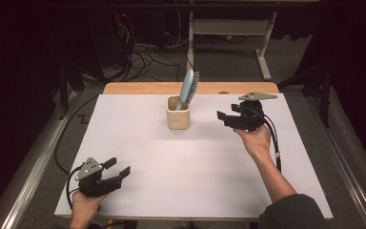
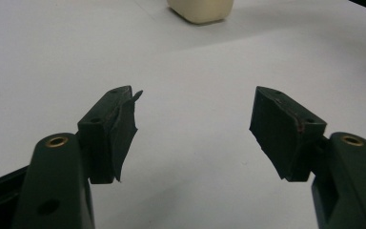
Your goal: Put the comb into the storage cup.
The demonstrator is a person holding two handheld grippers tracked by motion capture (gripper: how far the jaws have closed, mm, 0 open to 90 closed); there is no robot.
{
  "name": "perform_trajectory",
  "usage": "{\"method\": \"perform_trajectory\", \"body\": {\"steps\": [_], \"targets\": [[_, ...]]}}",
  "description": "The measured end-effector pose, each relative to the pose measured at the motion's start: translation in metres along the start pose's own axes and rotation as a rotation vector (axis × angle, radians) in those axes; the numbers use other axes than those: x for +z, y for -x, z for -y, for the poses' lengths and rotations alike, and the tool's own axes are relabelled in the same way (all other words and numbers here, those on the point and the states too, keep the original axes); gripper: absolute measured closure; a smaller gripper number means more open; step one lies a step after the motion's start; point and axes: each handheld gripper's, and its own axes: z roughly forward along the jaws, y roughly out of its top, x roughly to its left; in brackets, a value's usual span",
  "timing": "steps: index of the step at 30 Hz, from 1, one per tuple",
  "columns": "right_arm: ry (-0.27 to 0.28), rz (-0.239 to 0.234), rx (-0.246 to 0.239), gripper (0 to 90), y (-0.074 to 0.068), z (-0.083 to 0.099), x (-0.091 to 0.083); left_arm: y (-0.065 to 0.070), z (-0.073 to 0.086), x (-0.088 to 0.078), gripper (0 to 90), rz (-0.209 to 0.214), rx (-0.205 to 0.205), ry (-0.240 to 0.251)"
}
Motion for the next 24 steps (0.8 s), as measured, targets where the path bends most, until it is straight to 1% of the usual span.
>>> {"method": "perform_trajectory", "body": {"steps": [2,15,24], "targets": [[-0.004,0.0,0.001,34.3,0.001,0.001,-0.001,0.0,0.0,0.0,32.8,-0.001,0.0,0.0],[0.015,-0.009,0.0,34.3,0.003,0.008,-0.011,0.0,0.0,0.0,32.8,-0.002,-0.001,0.0],[0.018,-0.009,0.003,34.1,0.005,0.013,-0.016,0.0,0.0,0.0,32.8,-0.002,-0.003,-0.002]]}}
